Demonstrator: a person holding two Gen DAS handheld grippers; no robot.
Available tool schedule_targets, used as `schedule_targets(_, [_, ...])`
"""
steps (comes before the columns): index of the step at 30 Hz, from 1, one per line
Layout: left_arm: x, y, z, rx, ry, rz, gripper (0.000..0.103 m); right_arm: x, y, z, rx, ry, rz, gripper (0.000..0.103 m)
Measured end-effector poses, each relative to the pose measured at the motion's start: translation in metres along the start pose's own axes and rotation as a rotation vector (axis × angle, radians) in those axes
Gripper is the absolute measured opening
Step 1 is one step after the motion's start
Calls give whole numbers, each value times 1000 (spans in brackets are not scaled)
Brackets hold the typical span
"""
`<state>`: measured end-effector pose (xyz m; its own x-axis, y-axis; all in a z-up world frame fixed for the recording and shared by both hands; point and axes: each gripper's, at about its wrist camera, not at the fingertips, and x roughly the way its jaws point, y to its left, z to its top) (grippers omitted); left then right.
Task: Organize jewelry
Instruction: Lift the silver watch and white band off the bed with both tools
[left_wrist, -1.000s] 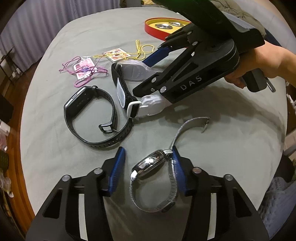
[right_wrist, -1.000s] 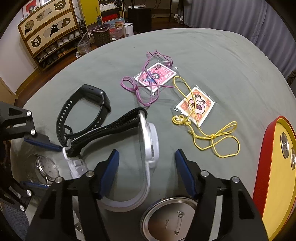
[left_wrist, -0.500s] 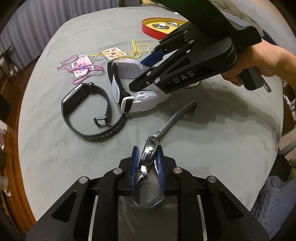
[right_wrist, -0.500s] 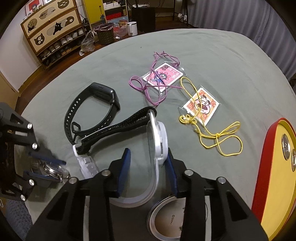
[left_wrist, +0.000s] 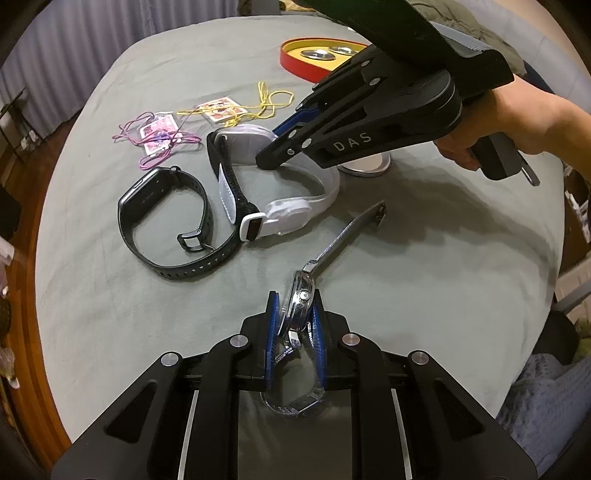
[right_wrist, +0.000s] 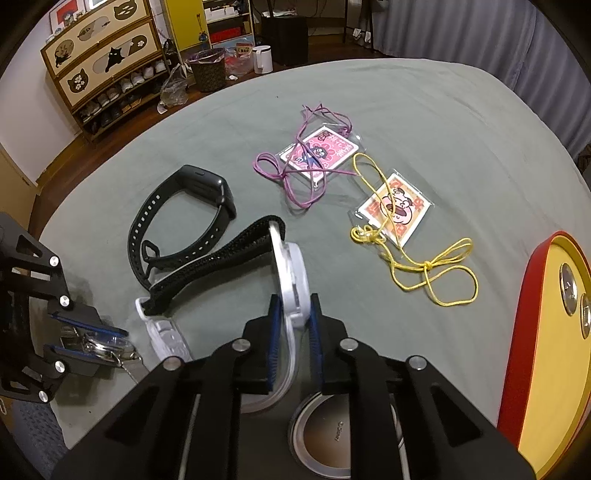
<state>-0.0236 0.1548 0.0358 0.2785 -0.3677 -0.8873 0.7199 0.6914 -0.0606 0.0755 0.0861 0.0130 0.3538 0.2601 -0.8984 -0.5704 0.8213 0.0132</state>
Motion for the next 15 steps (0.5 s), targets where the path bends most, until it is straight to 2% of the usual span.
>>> schedule_targets(13, [-12, 3, 7, -9, -17, -14, 15, -11, -5, -6, 12, -37, -4, 14])
schedule_targets(15, [-16, 3, 8, -11, -24, -13, 11, -14, -5, -7, 11, -45, -9, 14])
